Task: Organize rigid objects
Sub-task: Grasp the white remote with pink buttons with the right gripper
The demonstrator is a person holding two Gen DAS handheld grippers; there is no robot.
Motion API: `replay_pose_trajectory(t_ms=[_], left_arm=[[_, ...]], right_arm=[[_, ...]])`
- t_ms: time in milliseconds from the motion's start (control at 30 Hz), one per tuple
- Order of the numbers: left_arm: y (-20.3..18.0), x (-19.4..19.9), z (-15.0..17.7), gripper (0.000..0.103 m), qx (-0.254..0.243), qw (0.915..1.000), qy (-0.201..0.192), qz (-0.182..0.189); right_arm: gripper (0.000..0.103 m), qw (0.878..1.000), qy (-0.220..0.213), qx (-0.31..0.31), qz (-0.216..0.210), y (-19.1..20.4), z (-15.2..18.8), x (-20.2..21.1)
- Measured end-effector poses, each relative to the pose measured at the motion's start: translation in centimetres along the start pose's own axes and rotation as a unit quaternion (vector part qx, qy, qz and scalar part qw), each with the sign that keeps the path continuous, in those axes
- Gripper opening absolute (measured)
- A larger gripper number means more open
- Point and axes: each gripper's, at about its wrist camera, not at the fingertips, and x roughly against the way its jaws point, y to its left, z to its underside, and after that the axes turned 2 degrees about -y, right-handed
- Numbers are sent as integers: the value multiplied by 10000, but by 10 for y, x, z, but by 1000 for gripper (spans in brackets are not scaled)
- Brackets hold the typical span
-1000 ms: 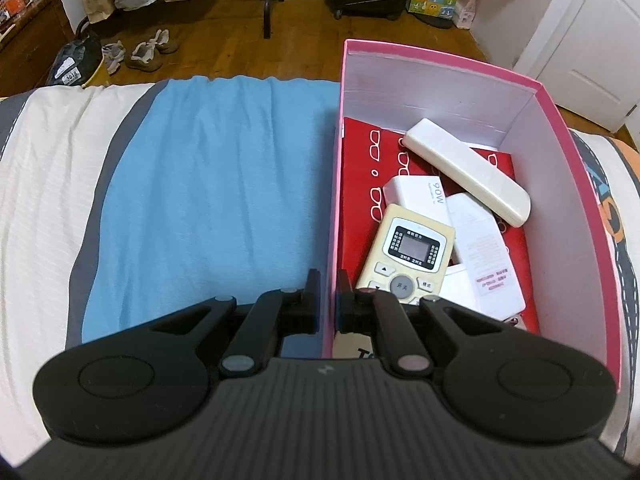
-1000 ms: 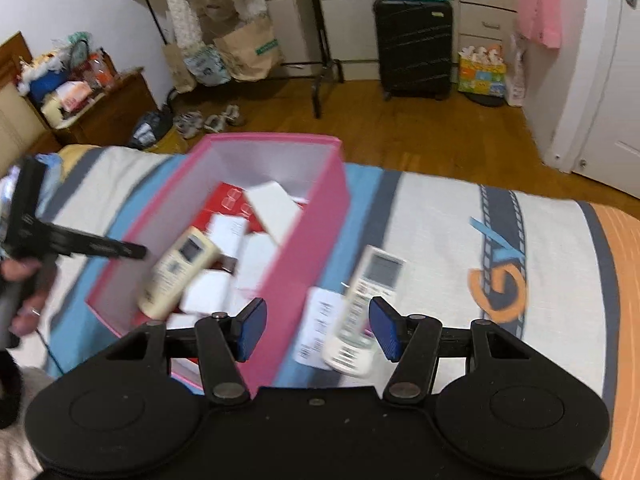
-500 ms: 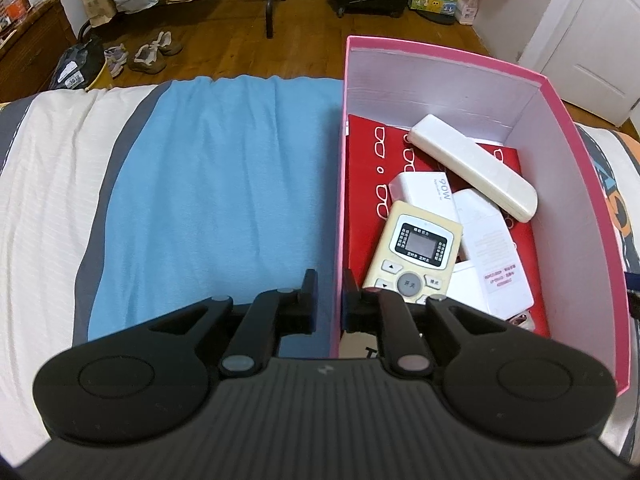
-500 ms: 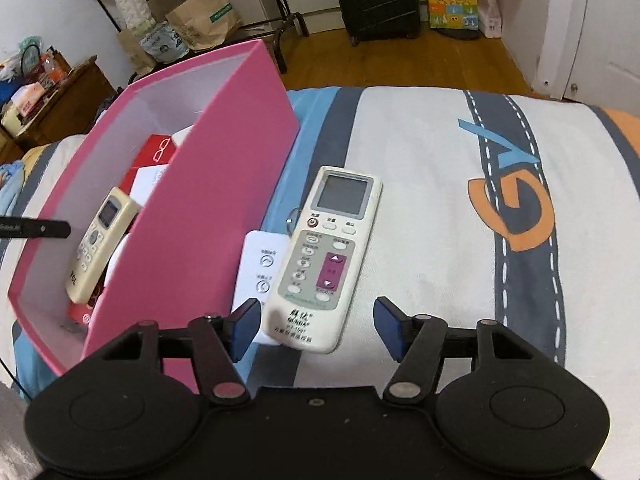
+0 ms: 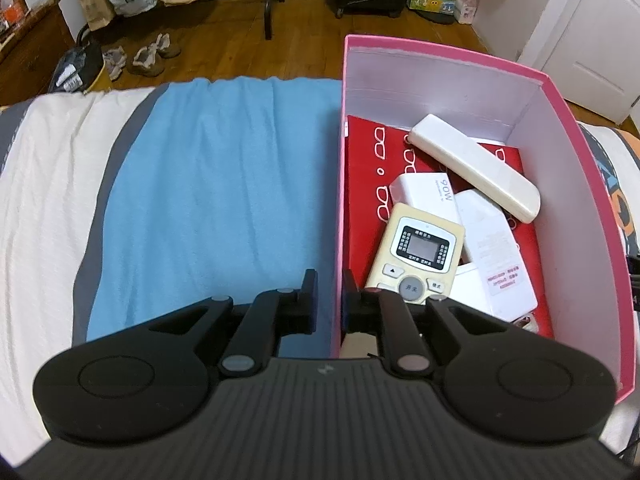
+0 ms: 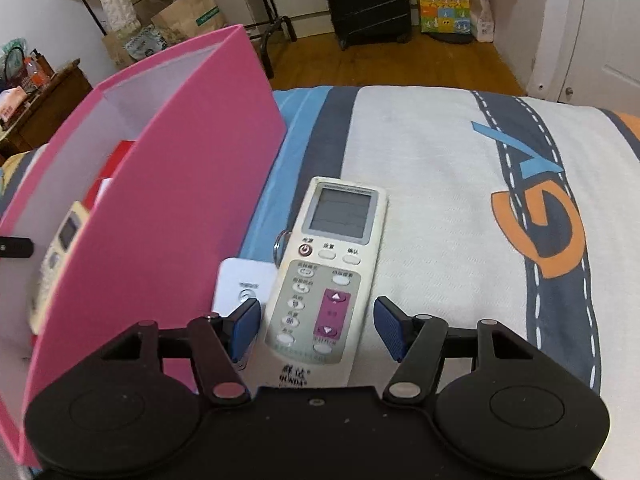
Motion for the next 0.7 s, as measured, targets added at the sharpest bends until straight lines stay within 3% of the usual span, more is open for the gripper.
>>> replay_pose_trajectory(t_ms=[100, 200, 467, 700], left_arm=[[0, -1, 0, 12, 4, 10000, 8, -3], [-2, -2, 0, 12, -40, 10000, 6, -60], [-5, -3, 0, 12, -37, 9999, 22, -108], [-6, -2, 0, 12, -49, 9999, 25, -100]], right_arm=[[60, 9996, 43, 213, 174, 1, 0, 4], [59, 9980, 206, 348, 482, 0, 1, 12], [60, 9926, 1072, 208, 540, -20, 15, 33], [63, 9957, 749, 152, 531, -25, 11, 15]])
